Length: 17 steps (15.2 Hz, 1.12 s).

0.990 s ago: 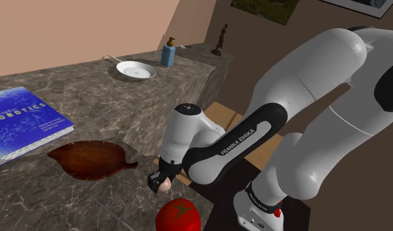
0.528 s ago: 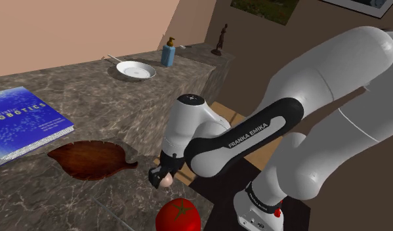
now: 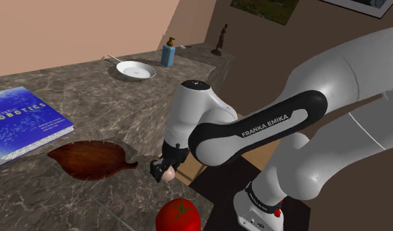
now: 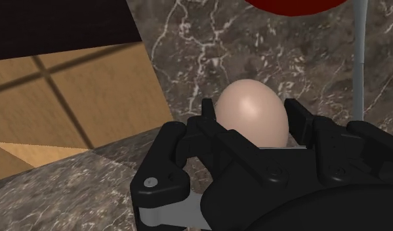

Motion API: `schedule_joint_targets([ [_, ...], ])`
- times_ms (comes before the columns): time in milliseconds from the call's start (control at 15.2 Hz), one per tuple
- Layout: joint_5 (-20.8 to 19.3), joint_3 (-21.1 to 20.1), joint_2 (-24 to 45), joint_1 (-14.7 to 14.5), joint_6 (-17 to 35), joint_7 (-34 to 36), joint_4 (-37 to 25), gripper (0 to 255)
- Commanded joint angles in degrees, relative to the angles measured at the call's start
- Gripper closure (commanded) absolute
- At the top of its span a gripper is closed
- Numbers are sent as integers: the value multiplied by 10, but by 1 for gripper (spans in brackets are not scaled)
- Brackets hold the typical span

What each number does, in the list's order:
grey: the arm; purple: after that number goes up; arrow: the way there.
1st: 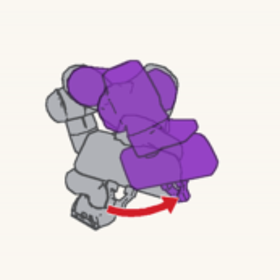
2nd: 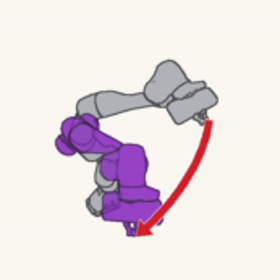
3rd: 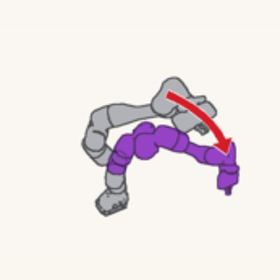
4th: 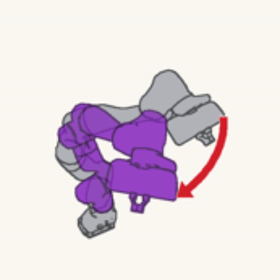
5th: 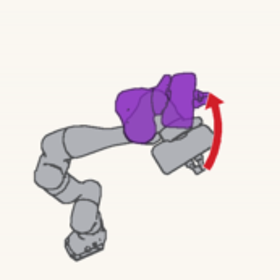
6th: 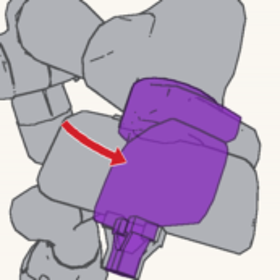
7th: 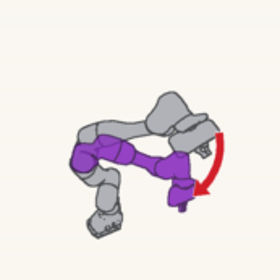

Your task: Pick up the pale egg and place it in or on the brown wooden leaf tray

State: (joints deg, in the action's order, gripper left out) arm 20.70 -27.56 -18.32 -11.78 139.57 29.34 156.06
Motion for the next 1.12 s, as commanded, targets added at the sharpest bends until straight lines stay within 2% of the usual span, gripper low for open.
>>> schedule_joint_targets([
  [0,0,5,-16,-1,-22,-1,-5,255],
  [264,-1,12,-40,-2,-55,-1,-15,255],
  [660,-85,-7,108,46,-43,42,-149,255],
  [1056,-180,-6,247,57,-65,98,-299,255],
])
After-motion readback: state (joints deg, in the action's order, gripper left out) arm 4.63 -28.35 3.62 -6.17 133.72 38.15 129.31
